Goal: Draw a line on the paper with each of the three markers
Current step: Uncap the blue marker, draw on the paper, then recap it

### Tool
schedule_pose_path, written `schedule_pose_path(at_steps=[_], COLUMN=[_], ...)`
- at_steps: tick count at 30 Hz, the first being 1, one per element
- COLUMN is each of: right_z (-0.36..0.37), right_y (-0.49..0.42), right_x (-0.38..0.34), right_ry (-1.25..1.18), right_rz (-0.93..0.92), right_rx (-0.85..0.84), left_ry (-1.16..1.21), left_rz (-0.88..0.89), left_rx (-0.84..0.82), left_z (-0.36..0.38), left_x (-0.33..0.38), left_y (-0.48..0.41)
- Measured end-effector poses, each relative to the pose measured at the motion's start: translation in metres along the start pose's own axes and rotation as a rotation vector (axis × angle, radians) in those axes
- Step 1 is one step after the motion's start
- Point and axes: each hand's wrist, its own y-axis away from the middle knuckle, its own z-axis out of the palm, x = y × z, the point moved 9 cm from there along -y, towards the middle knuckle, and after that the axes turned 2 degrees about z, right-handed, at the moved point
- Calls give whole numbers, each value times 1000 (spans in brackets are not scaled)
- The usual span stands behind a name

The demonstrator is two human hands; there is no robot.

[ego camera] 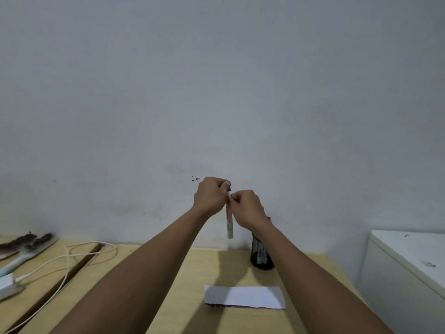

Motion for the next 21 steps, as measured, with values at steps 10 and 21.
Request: schedule_pose_path(at_steps=[10, 21], right_z=[41, 56], right_y=[12, 30], right_x=[51, 95], right_ry=[-139, -244], right_rz=[8, 20], right_rx=[12, -81], left_ry=[-131, -437], left_rz=[27, -115], left_rx=[1, -187], left_z=[-9, 37], left_x=[-43, -175], left_y=[4, 80])
